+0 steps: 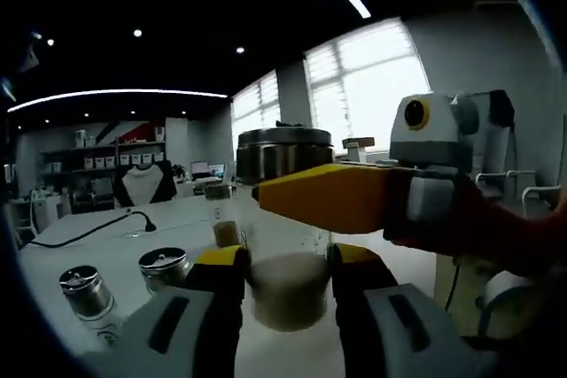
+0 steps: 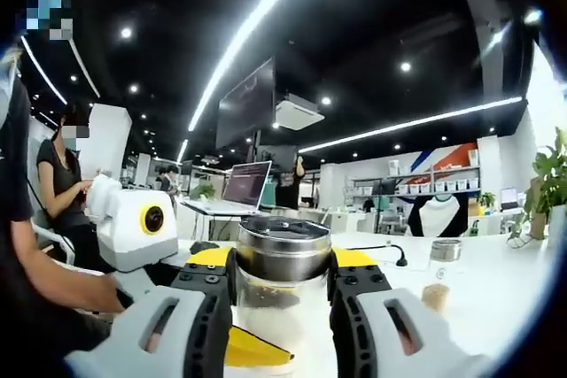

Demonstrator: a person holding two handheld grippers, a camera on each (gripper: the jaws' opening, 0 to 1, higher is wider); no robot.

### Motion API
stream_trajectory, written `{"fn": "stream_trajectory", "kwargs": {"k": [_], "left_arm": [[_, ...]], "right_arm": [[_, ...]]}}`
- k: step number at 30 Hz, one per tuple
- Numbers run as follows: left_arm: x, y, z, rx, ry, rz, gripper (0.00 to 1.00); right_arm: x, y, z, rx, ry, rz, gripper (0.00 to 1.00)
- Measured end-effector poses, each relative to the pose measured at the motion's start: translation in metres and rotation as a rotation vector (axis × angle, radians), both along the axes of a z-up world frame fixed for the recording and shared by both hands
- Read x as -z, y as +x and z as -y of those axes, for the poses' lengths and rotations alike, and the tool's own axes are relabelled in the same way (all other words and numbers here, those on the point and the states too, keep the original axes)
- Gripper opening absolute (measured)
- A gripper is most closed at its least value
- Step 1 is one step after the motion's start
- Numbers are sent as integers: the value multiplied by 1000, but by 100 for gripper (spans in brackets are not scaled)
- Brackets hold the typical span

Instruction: Rotate the seasoning bottle until the label or dispensing opening points toward the visible target arrow and the bottle remains upright within the marked orientation range

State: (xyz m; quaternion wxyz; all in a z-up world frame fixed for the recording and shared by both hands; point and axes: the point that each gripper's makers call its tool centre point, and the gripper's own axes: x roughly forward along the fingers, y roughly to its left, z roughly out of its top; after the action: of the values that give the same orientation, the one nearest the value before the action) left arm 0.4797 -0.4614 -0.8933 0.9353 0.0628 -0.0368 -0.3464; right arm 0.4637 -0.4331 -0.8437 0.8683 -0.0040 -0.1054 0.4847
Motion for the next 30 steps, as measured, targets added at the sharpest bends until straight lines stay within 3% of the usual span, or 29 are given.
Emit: {"fn": "stream_trajectory", "kwargs": {"k": [6,8,12,16,18,22,26,28,30], "left_arm": [[-2,2,-6,-95,36,59,40],[-1,3,-9,-104,24,42,40],[6,7,-10,-103,20,5,41],[10,6,-4,-23,-2,-50,41],[9,8,-1,31,5,-11,41],[12,0,2,148,-94,-102,41],[10,-9,5,241,-150,-145,42],[7,-14,7,295,-204,-183,44],[3,-15,6,308,-221,-166,45]], "right_arm": [[2,4,-5,71,28,-29,40],[5,7,-6,88,61,-79,39],[13,11,-6,124,52,-112,39],[16,14,-1,139,38,-140,38],[17,15,3,132,29,-138,38],[20,11,3,78,9,-164,38],[16,-4,-3,-49,-5,-137,38],[12,-10,-3,-119,38,-159,38],[7,-16,-3,-161,65,-141,38]]}}
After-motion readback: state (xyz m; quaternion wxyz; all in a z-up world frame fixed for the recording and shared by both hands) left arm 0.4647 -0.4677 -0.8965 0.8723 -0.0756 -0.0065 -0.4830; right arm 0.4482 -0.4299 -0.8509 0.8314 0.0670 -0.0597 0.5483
